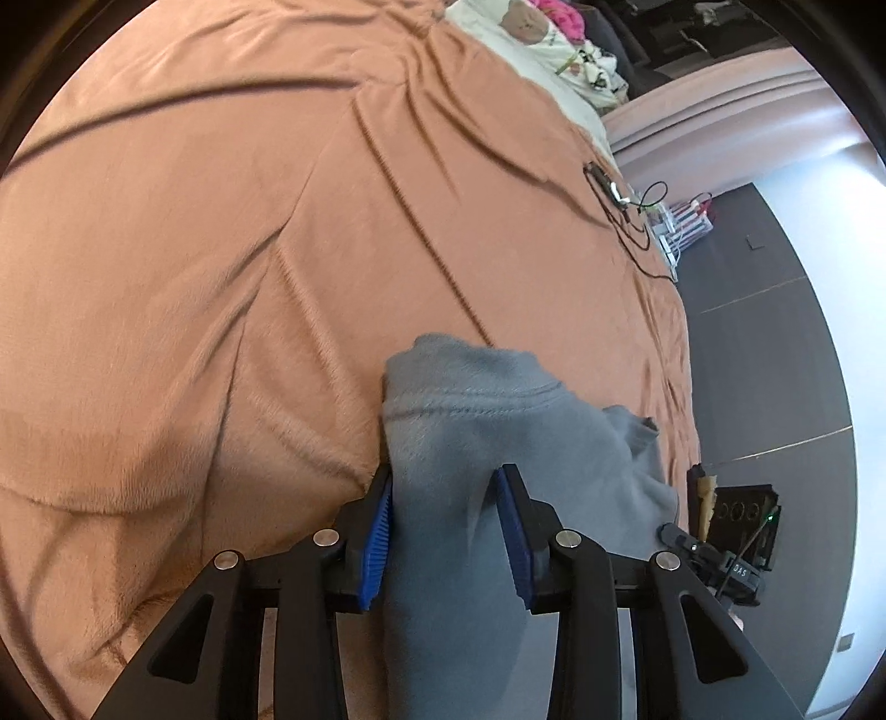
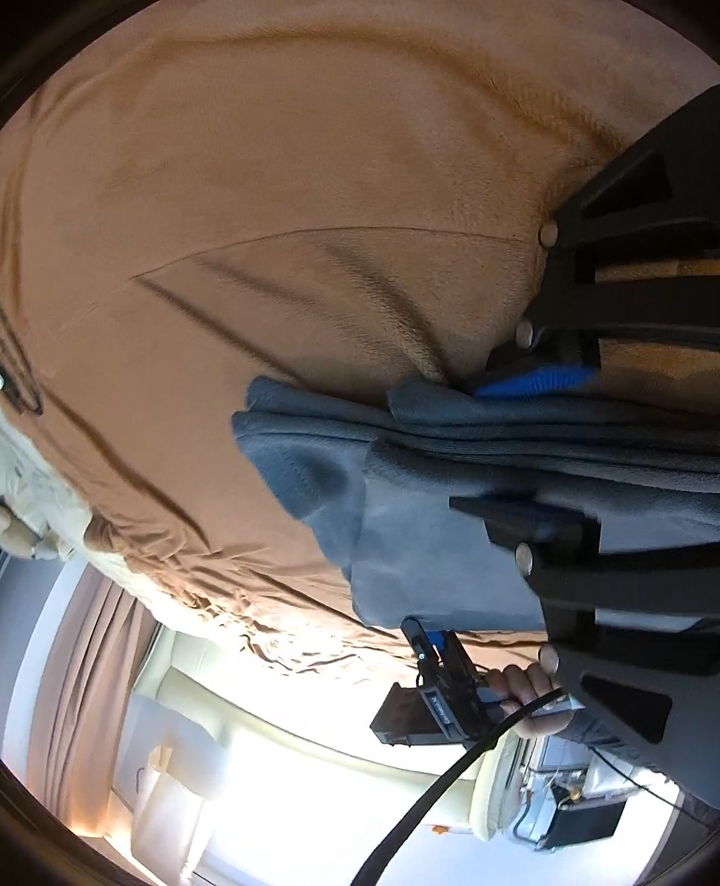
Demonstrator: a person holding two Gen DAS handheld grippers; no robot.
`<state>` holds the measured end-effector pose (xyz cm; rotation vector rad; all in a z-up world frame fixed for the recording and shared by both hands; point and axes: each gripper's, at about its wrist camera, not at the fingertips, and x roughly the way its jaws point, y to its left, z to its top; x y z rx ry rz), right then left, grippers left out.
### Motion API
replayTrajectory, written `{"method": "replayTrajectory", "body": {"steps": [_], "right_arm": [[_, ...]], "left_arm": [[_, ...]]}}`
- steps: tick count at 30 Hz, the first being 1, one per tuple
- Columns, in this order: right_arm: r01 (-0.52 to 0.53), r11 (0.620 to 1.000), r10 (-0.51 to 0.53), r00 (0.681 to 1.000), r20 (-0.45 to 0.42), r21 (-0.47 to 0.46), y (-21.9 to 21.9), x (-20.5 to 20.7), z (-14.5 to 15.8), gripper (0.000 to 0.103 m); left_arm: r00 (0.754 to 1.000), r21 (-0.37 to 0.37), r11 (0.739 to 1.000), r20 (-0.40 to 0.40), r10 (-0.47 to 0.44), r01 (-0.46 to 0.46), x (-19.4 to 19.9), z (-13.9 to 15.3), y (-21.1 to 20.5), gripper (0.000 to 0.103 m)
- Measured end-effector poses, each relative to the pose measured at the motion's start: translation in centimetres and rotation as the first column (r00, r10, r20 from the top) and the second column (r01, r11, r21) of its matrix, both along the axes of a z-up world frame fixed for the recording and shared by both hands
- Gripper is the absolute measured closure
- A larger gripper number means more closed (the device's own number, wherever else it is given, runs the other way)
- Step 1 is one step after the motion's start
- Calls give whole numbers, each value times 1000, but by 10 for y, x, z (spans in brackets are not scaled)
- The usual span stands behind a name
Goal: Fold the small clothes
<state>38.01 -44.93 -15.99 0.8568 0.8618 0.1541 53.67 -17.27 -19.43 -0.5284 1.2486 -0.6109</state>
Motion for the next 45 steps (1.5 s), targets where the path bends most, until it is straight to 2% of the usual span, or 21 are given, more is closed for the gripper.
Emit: {"method": "replayTrajectory", "body": {"steps": [3,7,10,11,12,13,14,15,16,22,27,31,39,45], "right_arm": [[-26,999,25,1000,18,46,-1,3,-1,50],[-22,997,20,999,29,78,-7,11,-7,49],[-14,998,11,999,45,64,-7,16,-10,49],[-12,999,10,999,48,48,-5,19,-10,53],[-10,999,9,999,42,30,-3,21,-11,62],[-10,1000,9,999,37,21,0,22,-11,67],[-8,1000,8,1000,25,15,2,24,-13,79],[-6,1000,6,1000,19,15,5,26,-13,85],[-6,1000,5,1000,18,20,6,27,-12,86],[-28,998,32,995,96,-51,22,20,21,90],[10,992,4,994,109,-127,41,12,44,91],[36,982,-12,991,131,-184,61,-1,64,91],[87,959,-25,975,222,-271,100,-52,98,92],[126,908,0,954,300,-400,147,-98,131,92]], "left_arm": [[1000,-29,1000,-10,0,0,0,-6,2,66],[1000,-67,998,-12,-1,0,7,-10,-1,66],[1000,-68,998,4,11,-11,13,-10,-7,66],[1000,-69,998,8,16,-15,14,-10,-8,67],[1000,-69,997,10,18,-17,14,-10,-10,69],[1000,-61,998,15,20,-19,14,-9,-11,74],[1000,-52,998,21,18,-17,14,-8,-12,79],[1000,-47,999,27,16,-15,13,-6,-13,82],[999,-44,999,36,13,-12,11,-3,-14,85],[994,-57,998,107,22,-16,-2,27,-14,93],[986,-61,998,167,15,-4,-12,52,-18,94],[981,-99,995,192,15,5,-24,72,-12,95],[960,-155,987,279,6,39,-62,125,0,96],[936,-181,983,351,31,35,-102,168,20,96]]}}
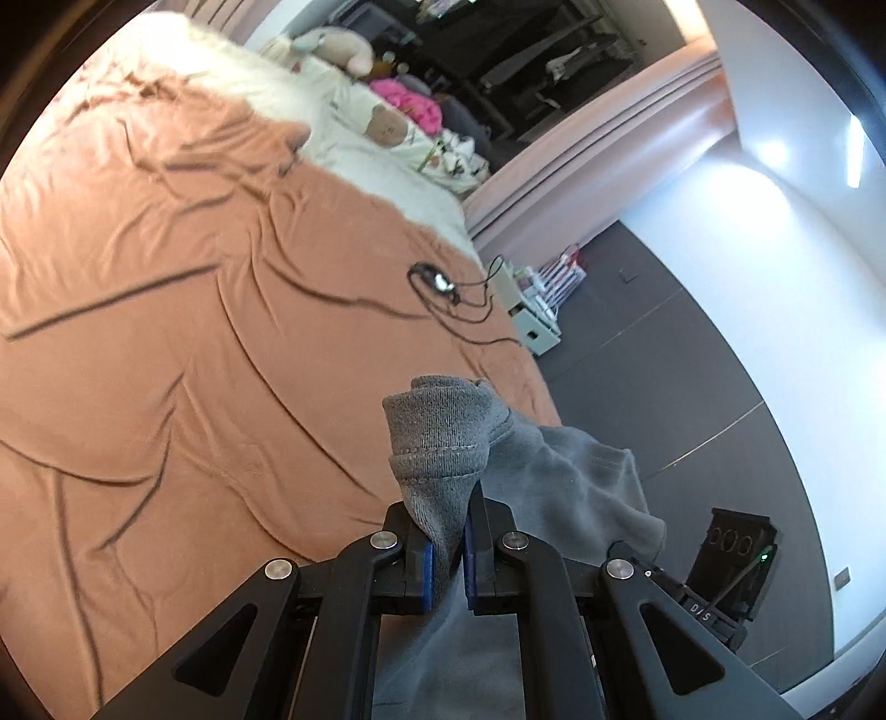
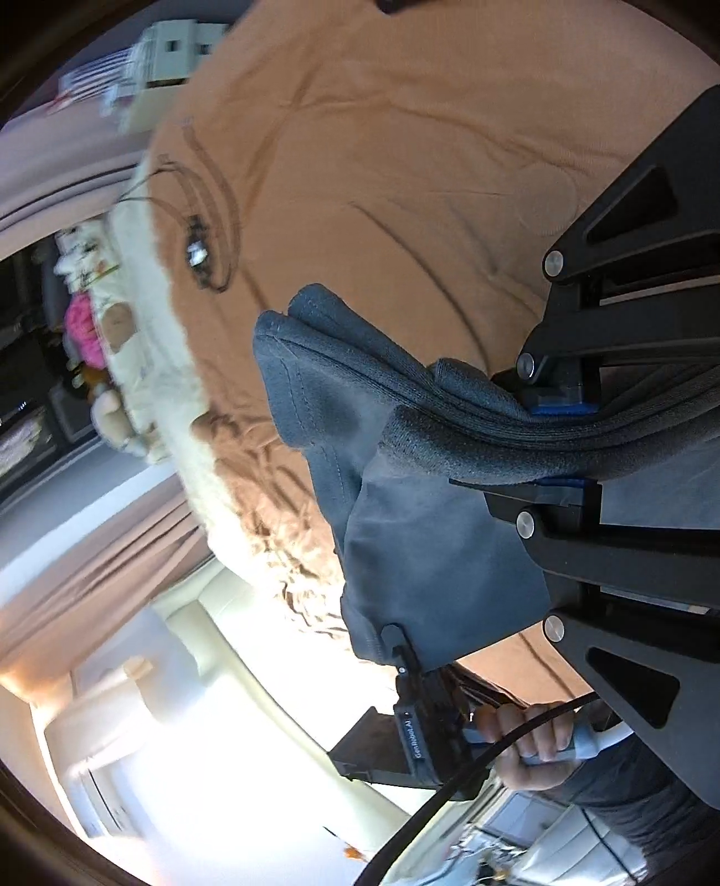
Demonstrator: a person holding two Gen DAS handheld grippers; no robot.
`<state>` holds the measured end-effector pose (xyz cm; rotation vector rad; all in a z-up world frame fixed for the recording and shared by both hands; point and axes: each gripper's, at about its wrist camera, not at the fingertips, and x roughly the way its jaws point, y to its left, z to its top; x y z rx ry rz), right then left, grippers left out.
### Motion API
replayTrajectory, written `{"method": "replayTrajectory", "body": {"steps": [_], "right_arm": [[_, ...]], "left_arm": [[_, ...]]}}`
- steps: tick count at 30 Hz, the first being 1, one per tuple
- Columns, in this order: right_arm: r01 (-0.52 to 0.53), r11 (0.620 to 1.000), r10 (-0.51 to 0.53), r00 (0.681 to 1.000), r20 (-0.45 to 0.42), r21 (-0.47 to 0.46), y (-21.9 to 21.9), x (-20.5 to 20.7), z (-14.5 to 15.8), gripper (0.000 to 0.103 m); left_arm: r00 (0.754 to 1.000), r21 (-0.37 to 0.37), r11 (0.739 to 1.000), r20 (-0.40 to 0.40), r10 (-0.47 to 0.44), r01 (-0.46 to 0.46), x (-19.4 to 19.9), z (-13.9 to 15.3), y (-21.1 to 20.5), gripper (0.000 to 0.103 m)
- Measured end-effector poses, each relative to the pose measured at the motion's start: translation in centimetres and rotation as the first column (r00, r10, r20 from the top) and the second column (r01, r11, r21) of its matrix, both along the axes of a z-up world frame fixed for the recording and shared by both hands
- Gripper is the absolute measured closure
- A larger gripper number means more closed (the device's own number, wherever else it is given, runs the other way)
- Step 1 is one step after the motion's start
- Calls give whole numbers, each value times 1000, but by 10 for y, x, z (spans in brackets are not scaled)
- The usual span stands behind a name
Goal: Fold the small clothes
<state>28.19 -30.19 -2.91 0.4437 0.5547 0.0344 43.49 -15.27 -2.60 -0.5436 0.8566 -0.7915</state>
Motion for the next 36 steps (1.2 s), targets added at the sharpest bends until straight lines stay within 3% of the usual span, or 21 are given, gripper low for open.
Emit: {"method": "replayTrajectory", "body": {"steps": [17,31,36], "right_arm": [[-25,993,41,990,136,-114,77,-140,40,92],[-132,973,175,957,231,-191,112,-164,67,92],[-207,957,254,937,242,-205,131,-160,77,92]], "left_arm": [[986,-51,999,167,21,-13,-101,90,47,96],[943,-71,986,290,164,-149,-158,166,125,96],[924,-39,975,312,222,-221,-176,191,165,97]]}}
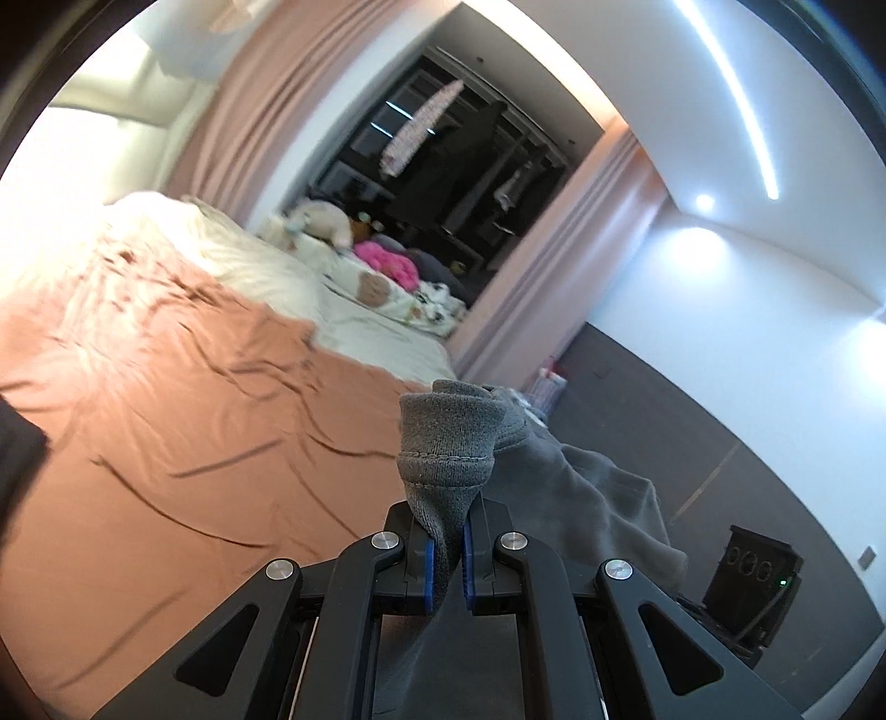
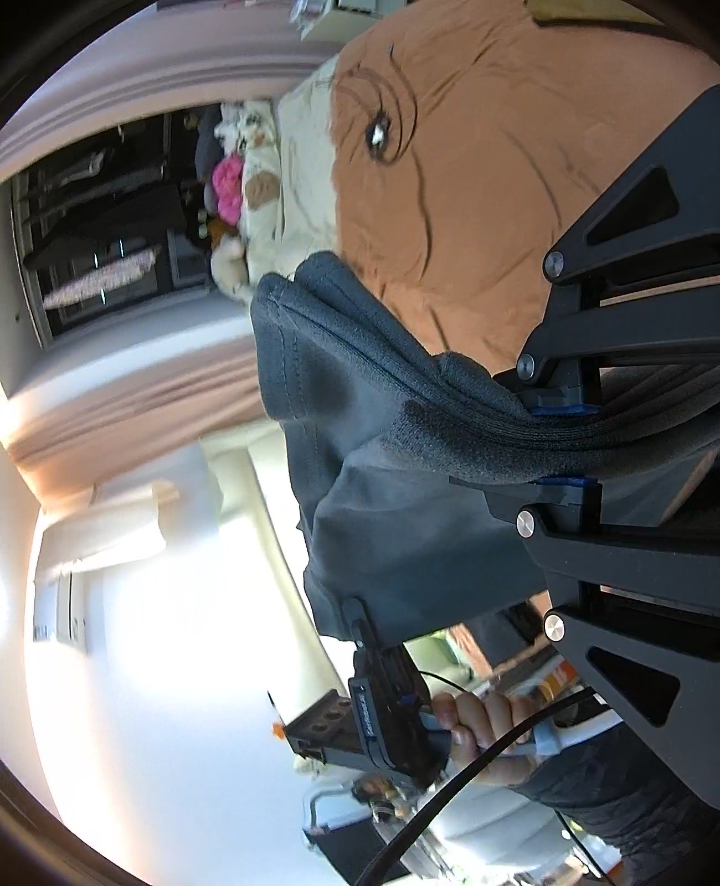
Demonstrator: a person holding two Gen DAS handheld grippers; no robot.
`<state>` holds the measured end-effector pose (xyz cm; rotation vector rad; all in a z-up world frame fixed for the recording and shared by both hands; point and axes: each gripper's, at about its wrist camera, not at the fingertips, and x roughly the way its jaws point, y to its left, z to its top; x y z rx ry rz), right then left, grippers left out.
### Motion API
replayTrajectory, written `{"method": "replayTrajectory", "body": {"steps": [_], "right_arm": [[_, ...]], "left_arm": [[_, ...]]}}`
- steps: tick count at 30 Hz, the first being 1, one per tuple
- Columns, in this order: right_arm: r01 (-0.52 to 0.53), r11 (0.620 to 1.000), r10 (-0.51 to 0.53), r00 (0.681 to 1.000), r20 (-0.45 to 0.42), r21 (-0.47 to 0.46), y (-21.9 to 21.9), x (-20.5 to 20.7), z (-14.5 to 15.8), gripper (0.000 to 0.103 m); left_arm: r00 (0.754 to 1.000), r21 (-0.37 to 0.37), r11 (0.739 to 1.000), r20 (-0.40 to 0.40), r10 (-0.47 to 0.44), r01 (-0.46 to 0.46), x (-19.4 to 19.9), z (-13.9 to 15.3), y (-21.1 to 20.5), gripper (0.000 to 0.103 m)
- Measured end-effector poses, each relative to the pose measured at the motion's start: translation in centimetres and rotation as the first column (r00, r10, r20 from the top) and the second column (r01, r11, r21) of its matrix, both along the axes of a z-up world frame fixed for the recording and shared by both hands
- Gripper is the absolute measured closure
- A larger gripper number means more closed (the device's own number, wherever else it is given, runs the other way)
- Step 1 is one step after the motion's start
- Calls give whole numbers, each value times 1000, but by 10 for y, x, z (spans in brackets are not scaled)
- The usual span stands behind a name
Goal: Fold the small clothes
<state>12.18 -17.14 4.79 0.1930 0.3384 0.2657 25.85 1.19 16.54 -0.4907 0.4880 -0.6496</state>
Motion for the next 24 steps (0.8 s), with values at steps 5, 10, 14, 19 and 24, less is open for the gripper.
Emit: {"method": "replayTrajectory", "body": {"steps": [5,10,14,19,24], "right_arm": [[-91,996,91,996,10,2,4,29,10,92],[-162,987,162,987,-1,-18,10,66,16,92],[-212,976,212,977,-8,-53,22,92,21,92],[-271,959,269,963,-27,-82,47,123,28,92],[-328,938,325,945,-49,-109,70,140,31,92]], "left_arm": [[996,21,996,28,89,-89,-18,28,56,97],[983,68,982,55,174,-177,-32,44,107,97],[969,108,963,42,245,-248,-30,48,146,97],[947,122,939,37,319,-321,-30,51,191,97],[924,136,914,51,380,-383,-29,55,224,97]]}}
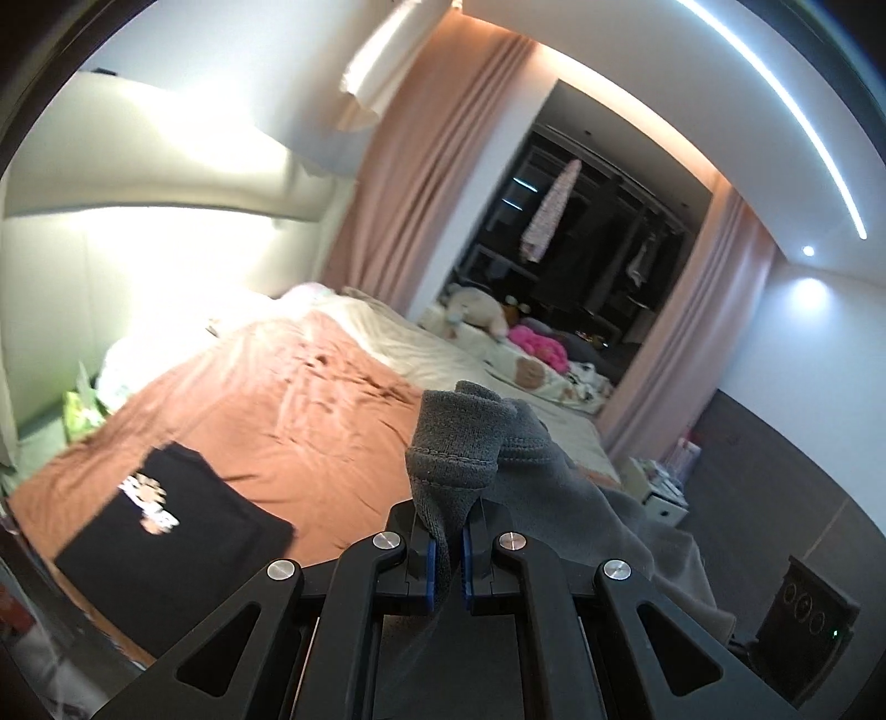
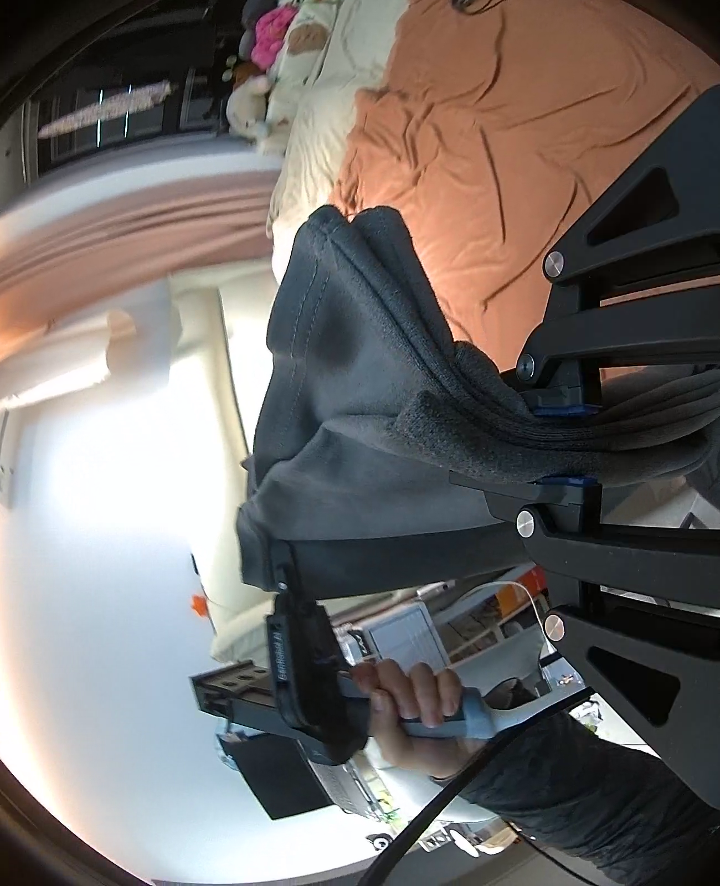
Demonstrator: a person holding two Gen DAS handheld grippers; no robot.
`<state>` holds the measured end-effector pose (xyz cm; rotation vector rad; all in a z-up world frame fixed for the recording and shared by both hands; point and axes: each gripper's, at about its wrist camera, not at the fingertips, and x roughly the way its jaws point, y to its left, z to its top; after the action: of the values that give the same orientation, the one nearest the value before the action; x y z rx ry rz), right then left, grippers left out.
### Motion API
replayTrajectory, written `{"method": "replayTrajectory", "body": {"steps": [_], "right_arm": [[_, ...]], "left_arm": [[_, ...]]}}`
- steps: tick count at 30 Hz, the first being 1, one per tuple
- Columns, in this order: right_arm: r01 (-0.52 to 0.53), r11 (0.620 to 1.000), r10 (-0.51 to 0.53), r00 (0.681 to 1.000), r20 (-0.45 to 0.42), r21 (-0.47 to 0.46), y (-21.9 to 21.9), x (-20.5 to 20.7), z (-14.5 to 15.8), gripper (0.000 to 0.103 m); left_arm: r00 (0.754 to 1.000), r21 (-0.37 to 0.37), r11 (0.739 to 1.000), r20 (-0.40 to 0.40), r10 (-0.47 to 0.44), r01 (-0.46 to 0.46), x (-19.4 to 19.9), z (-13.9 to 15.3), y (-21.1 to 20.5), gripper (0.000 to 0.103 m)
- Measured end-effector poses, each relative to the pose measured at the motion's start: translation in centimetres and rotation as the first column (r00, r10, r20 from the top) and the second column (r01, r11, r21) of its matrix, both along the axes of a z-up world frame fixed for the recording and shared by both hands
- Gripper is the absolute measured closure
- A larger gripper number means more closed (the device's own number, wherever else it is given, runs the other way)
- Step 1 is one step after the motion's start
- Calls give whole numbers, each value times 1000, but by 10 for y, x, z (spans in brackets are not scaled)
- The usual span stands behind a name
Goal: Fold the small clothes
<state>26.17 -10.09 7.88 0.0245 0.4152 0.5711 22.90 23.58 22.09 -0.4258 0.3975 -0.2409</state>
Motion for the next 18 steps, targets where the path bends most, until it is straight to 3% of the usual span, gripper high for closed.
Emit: {"method": "replayTrajectory", "body": {"steps": [18], "right_arm": [[-198,977,197,980,-23,-84,88,69,-14,92]], "left_arm": [[979,-23,979,13,201,-201,-14,-16,151,97]]}}
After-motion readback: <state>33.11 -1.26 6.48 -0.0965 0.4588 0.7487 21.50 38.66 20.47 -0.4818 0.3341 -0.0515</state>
